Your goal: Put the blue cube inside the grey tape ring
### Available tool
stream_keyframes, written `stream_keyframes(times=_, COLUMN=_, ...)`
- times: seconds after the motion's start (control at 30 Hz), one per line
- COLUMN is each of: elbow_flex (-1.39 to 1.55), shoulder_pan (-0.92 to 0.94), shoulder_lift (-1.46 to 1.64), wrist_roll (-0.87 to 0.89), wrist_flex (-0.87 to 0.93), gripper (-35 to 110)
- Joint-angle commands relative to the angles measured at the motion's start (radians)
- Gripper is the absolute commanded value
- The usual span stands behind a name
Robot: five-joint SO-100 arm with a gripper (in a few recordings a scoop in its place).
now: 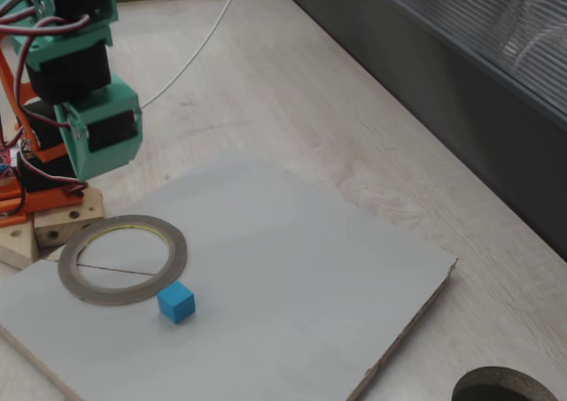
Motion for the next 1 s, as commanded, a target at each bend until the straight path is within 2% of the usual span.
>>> stream_keyframes(times=0.0, elbow_flex=-0.026, shoulder_pan=0.009, shoulder_lift=-0.114, wrist_roll=0.009, wrist_flex=-0.101, gripper=0)
stream_keyframes(times=0.13, elbow_flex=-0.028, shoulder_pan=0.012, shoulder_lift=-0.202, wrist_roll=0.014, wrist_flex=-0.245, gripper=0)
stream_keyframes(times=0.5, elbow_flex=-0.080, shoulder_pan=0.014, shoulder_lift=-0.345, wrist_roll=0.015, wrist_flex=-0.479, gripper=0)
stream_keyframes(times=0.97, elbow_flex=-0.362, shoulder_pan=0.015, shoulder_lift=-0.535, wrist_roll=0.015, wrist_flex=-0.474, gripper=0)
